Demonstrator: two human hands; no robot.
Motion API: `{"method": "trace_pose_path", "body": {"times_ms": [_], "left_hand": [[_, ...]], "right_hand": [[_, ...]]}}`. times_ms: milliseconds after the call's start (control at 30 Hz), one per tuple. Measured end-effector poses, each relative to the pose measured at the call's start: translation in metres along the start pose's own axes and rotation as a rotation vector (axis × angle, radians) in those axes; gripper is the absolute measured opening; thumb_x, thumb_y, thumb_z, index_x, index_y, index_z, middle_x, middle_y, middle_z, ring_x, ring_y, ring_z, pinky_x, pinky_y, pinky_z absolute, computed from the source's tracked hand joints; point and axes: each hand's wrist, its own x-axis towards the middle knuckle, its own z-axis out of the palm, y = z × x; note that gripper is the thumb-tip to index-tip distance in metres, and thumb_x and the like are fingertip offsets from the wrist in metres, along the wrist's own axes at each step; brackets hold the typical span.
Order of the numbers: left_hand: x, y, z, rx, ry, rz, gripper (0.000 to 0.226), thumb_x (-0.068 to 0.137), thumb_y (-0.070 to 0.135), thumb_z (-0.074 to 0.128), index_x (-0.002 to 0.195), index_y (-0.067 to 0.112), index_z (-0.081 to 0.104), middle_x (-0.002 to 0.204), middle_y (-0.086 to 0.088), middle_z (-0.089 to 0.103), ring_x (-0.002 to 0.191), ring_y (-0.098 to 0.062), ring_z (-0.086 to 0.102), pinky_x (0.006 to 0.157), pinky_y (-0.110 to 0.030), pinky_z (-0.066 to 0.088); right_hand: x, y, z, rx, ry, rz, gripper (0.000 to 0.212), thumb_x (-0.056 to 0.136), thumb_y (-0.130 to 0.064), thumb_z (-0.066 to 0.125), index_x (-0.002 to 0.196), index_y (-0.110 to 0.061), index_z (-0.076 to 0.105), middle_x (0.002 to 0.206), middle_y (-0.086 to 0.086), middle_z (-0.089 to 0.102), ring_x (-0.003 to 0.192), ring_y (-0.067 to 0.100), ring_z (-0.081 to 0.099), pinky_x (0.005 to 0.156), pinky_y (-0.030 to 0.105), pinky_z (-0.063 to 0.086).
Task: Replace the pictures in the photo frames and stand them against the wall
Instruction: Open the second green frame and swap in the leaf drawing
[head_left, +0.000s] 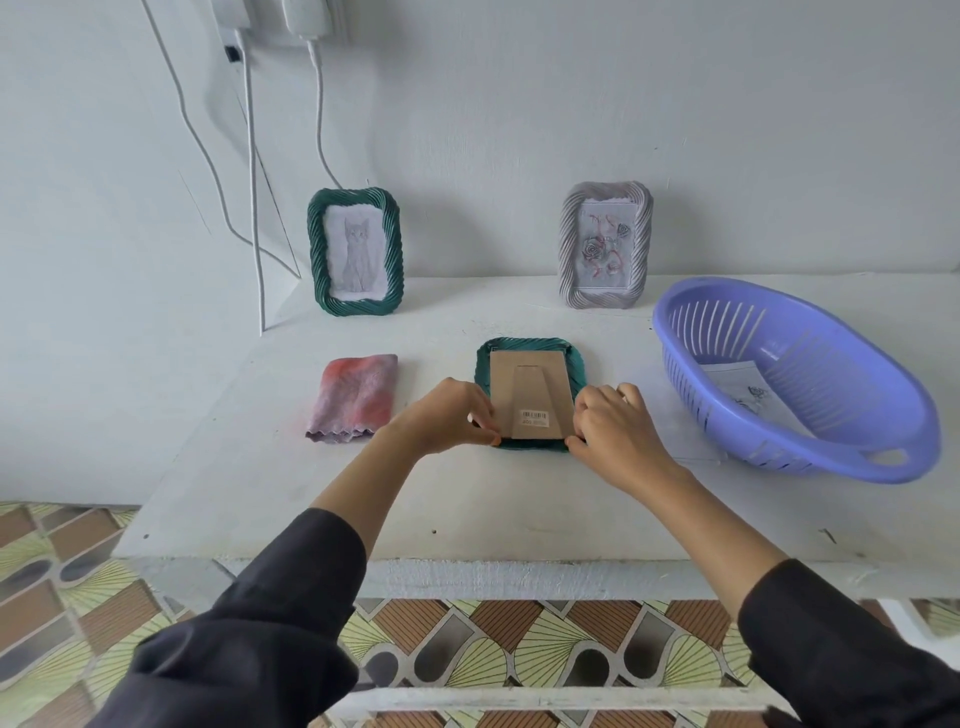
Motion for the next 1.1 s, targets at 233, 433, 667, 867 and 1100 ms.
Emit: {"method": "trace_pose_path", "body": {"times_ms": [233,433,667,867,1100], "left_hand": [[-0.004,-0.010,0.006,-0.161,0.136,-0.015,0.015,0.073,0.015,0.078,0.083,0.005,0.077,0.099,-0.006,0.071,0.084,-0.011,0.061,0.075,-0.008,0.042],[0.000,-0.008,0.015,-0.212,0.291,-0.140,0.023,0.078,0.018,0.073,0.097,0.004,0.073,0.091,-0.004,0.057,0.082,-0.013,0.054,0.073,-0.018,0.041],[0.008,0.006,0.021,-0.296,0.293,-0.321,0.019,0.086,0.017,0.064,0.096,0.005,0.075,0.092,-0.010,0.070,0.067,-0.012,0.049,0.046,-0.007,0.034],[0.010,0.006,0.025,-0.491,0.314,-0.415,0.020,0.080,0.011,0.071,0.097,0.002,0.072,0.088,-0.005,0.060,0.081,-0.014,0.050,0.054,-0.013,0.034],[0.011,0.002,0.027,-0.578,0.308,-0.457,0.020,0.077,0.010,0.073,0.096,0.001,0.071,0.085,-0.006,0.059,0.075,-0.018,0.049,0.057,-0.019,0.039]], "right_hand": [[0.001,0.003,-0.004,0.053,-0.050,0.084,0.025,0.087,-0.029,0.054,0.077,-0.011,0.067,0.098,0.003,0.059,0.096,0.022,0.053,0.087,0.032,0.031],[0.005,0.008,-0.005,0.267,-0.090,0.297,0.045,0.087,-0.039,0.056,0.050,-0.014,0.051,0.077,0.005,0.049,0.086,0.030,0.053,0.068,0.030,0.028],[0.013,0.001,-0.005,0.519,-0.152,0.516,0.055,0.082,-0.026,0.064,0.040,-0.016,0.030,0.059,0.006,0.032,0.070,0.027,0.036,0.062,0.030,0.029],[0.015,0.006,0.004,0.683,-0.171,0.584,0.032,0.079,-0.017,0.066,0.055,-0.011,0.046,0.058,0.006,0.041,0.062,0.023,0.042,0.058,0.026,0.030],[0.015,0.008,0.008,0.748,-0.139,0.570,0.015,0.078,-0.018,0.071,0.076,-0.003,0.072,0.080,0.009,0.069,0.089,0.031,0.065,0.078,0.033,0.048]]}}
